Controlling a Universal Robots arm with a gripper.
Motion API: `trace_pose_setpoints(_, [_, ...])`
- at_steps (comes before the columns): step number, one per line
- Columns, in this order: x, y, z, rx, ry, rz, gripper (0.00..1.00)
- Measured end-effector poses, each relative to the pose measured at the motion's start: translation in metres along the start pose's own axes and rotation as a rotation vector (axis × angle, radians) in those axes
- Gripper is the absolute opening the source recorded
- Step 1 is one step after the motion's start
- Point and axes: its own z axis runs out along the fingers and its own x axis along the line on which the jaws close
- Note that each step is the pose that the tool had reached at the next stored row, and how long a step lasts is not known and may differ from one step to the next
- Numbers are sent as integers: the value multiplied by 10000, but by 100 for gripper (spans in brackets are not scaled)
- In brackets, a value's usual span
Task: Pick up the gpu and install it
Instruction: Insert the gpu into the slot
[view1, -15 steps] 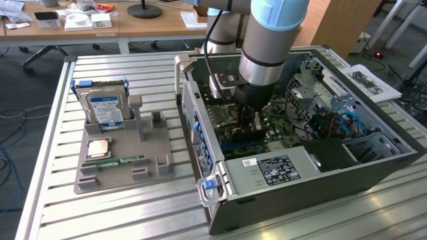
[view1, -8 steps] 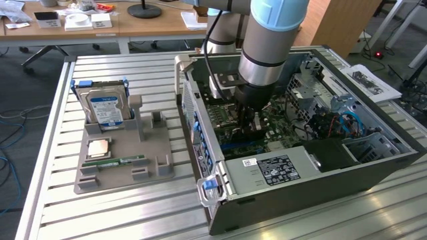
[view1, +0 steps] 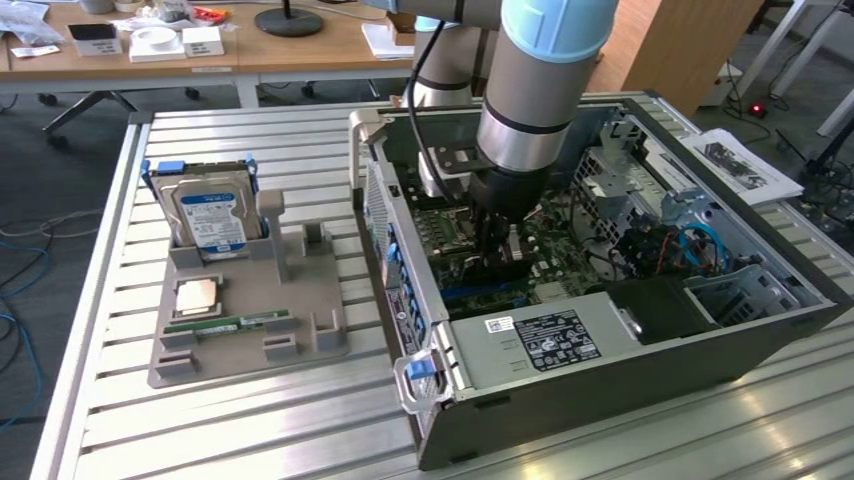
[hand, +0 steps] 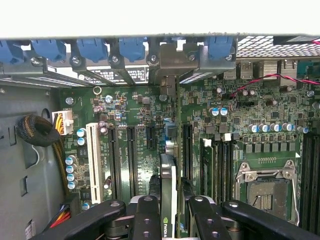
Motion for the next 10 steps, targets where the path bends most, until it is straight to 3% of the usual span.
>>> trace_pose_setpoints(10, [0, -1, -1, -1, 1, 1, 27])
